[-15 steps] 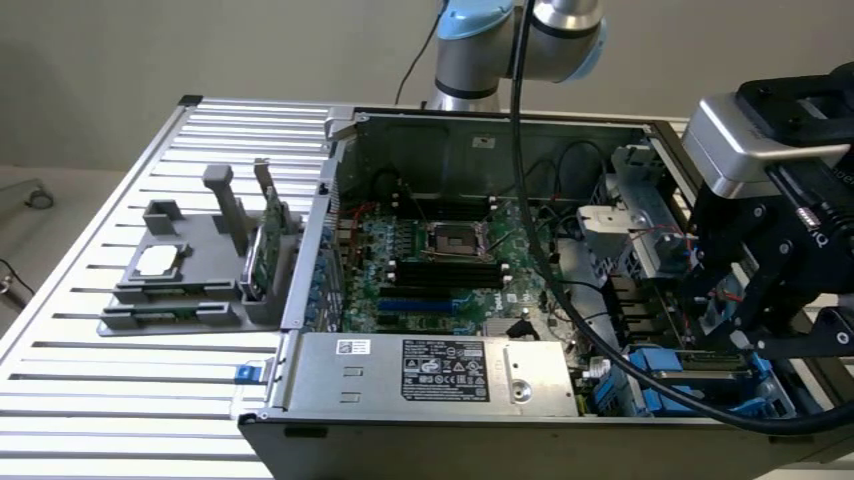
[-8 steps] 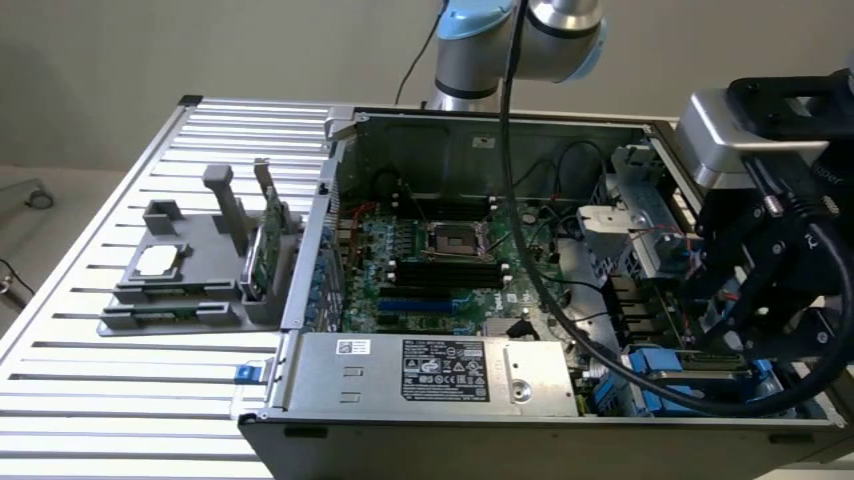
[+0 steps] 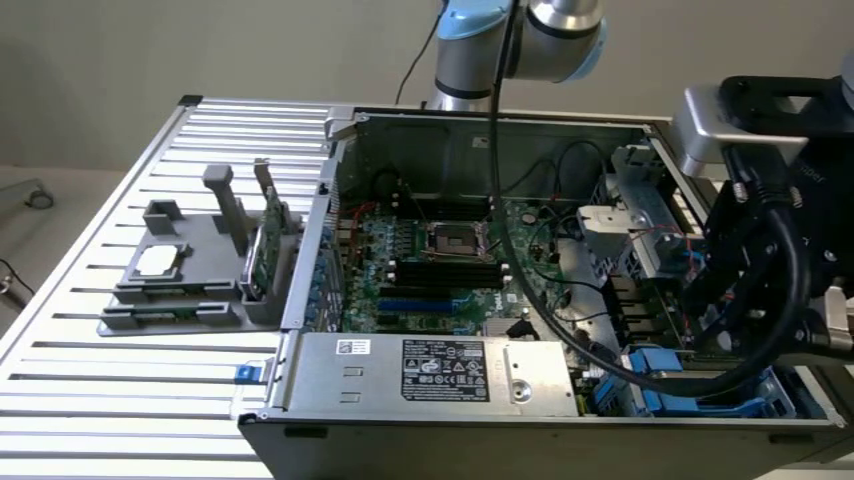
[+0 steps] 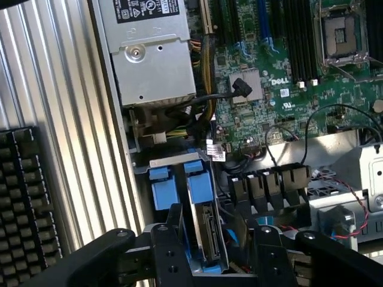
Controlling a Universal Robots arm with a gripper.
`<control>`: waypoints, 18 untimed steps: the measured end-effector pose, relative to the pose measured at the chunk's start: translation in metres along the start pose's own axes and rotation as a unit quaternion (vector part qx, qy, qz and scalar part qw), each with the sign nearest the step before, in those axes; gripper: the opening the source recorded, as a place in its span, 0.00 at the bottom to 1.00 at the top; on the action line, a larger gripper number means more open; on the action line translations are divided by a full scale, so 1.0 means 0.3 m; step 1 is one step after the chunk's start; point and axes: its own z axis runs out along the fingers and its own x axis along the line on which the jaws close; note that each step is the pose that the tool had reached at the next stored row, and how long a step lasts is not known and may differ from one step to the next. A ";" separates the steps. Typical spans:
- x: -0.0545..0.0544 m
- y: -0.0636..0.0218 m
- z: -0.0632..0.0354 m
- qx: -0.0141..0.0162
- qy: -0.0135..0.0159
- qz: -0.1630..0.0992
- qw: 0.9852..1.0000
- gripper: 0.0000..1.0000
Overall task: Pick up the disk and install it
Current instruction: 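Insert the first disk wire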
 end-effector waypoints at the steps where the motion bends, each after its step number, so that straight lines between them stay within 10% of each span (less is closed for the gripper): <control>1: 0.000 0.000 0.001 0.001 0.000 0.009 1.000 0.48; 9: 0.001 0.000 0.012 0.006 -0.001 0.076 0.997 0.48; 18: 0.002 0.000 0.023 0.011 -0.001 0.153 0.988 0.48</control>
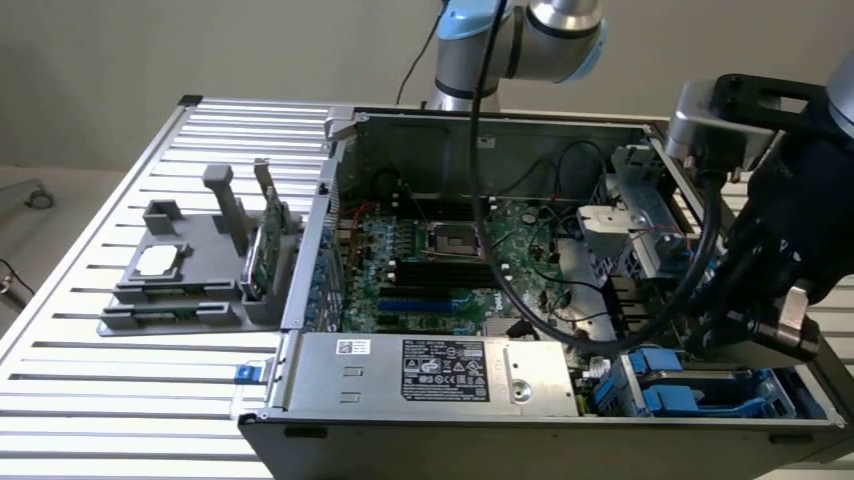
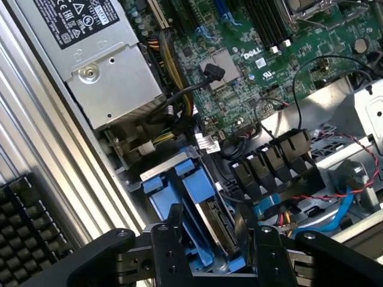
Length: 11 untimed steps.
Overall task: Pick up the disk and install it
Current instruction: 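Insert the first disk wire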
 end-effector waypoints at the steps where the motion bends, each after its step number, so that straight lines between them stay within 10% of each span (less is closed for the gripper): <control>1: 0.000 0.000 0.001 0.001 0.000 0.008 1.000 0.48; 11: 0.001 0.000 0.015 0.007 -0.001 0.094 0.996 0.48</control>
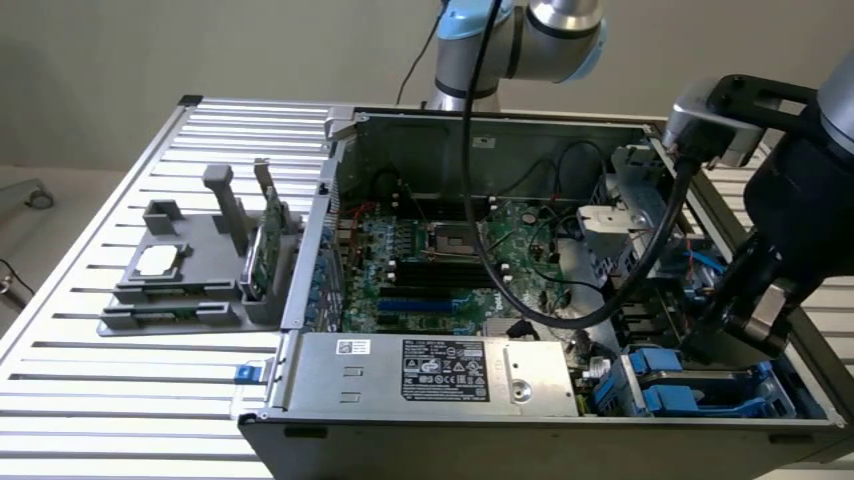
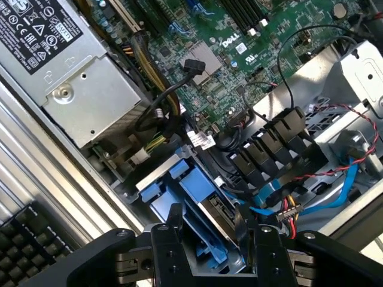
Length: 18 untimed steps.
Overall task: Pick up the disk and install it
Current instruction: 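Insert the first disk wire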
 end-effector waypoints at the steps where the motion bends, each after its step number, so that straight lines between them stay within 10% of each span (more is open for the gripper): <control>1: 0.000 0.000 0.001 0.001 0.000 0.009 1.000 0.48; 9: 0.001 0.000 0.012 0.005 -0.001 0.077 0.997 0.48; 18: 0.002 0.000 0.025 0.011 -0.001 0.154 0.988 0.48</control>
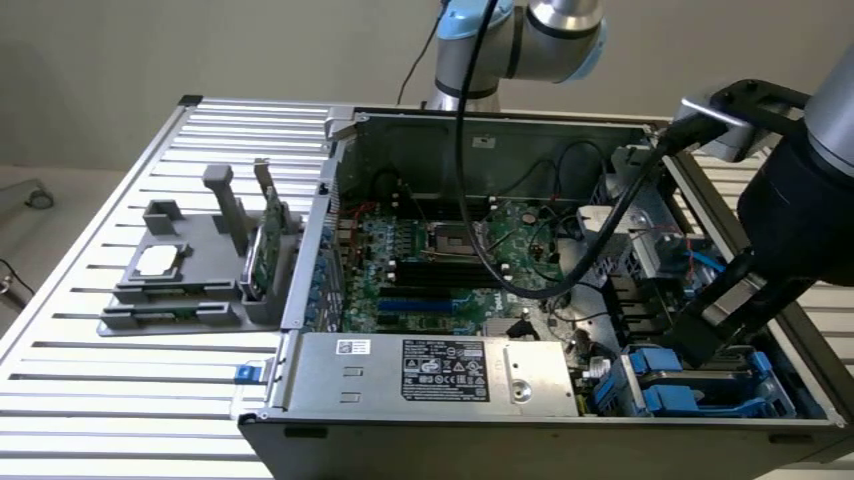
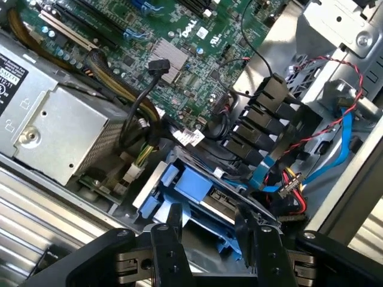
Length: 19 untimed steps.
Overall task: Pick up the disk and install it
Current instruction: 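Insert the first disk wire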
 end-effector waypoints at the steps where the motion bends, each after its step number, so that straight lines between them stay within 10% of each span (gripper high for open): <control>1: 0.000 0.000 0.001 0.001 0.000 0.008 1.000 0.48; 10: 0.001 0.000 0.014 0.006 -0.001 0.085 0.996 0.48; 19: 0.002 0.000 0.026 0.011 -0.001 0.160 0.987 0.48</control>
